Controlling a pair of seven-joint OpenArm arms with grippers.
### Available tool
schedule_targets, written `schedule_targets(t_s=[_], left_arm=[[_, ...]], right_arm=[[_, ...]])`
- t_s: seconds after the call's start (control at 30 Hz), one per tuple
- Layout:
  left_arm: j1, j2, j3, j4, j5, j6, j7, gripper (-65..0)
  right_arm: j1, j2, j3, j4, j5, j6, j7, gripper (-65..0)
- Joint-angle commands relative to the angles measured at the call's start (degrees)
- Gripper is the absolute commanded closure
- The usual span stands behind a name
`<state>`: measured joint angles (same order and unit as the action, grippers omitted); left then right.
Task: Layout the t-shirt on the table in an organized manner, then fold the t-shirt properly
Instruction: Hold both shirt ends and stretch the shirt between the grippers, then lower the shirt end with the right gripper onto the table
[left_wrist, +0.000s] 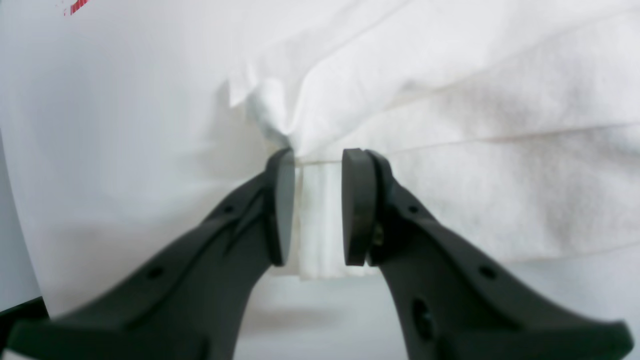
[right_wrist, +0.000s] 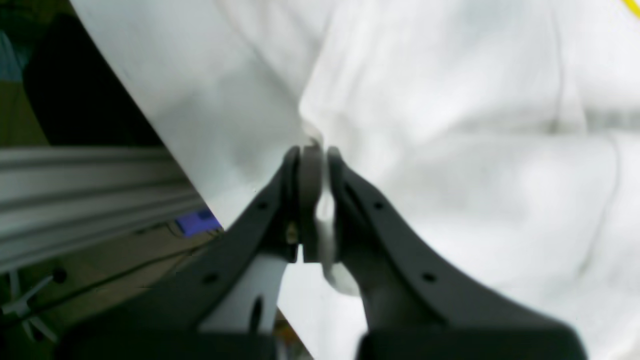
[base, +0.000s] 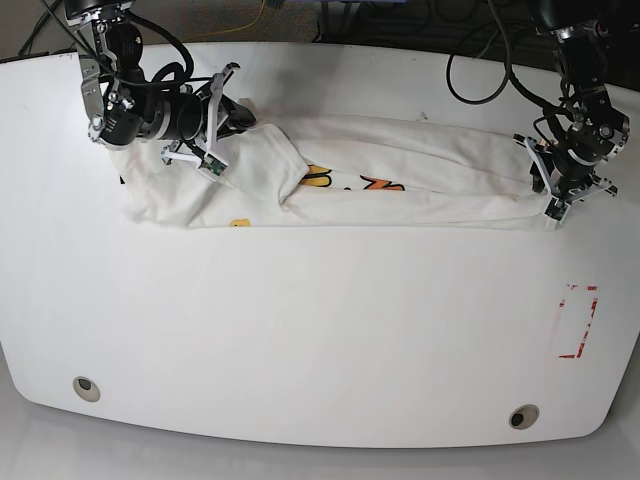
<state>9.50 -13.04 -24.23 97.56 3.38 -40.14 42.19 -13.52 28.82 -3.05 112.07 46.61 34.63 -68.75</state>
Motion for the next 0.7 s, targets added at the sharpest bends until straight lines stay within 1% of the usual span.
schedule_targets(t_s=[0.0,0.13,0.27,0.43,0.47,0.53,0.67], left_arm=[[-0.66,-0.81,-0.17,0.24,-0.34,0.14,-0.83,-14.7],[-0.66,-0.81,-0.17,-1.34,-0.34,0.14,-0.83,-14.7],[-0.66,-0.81,-0.17,-1.87,-0.34,0.14,-0.83,-14.7],[-0.66,-0.81,-0.17,-1.87,-0.34,0.14,-0.83,-14.7],[-0.66,-0.81,-0.17,-1.87,-0.34,0.14,-0.83,-14.7],[-0.66,-0.81,-0.17,-1.87,-0.34,0.14,-0.83,-14.7],[-0.66,-0.81,-0.17,-1.87,-0.26,0.14,-0.83,-14.9]], right_arm=[[0.38,1.29,0.37,1.12,0.82,0.31,1.01,0.0],[0.2,1.56,0.37,1.12,0.82,0.31,0.93,0.0],[-0.86,2.96,0.28,1.03,0.73,0.31,0.93,0.0],[-2.0,3.31,0.28,1.03,0.73,0.22,0.84,-0.1],[-2.17,3.31,0.28,1.03,0.73,0.22,0.84,-1.1],[-2.97,3.31,0.28,1.03,0.73,0.22,0.84,-6.3],[-4.37,3.23,0.28,1.03,0.73,0.14,0.84,-27.8]])
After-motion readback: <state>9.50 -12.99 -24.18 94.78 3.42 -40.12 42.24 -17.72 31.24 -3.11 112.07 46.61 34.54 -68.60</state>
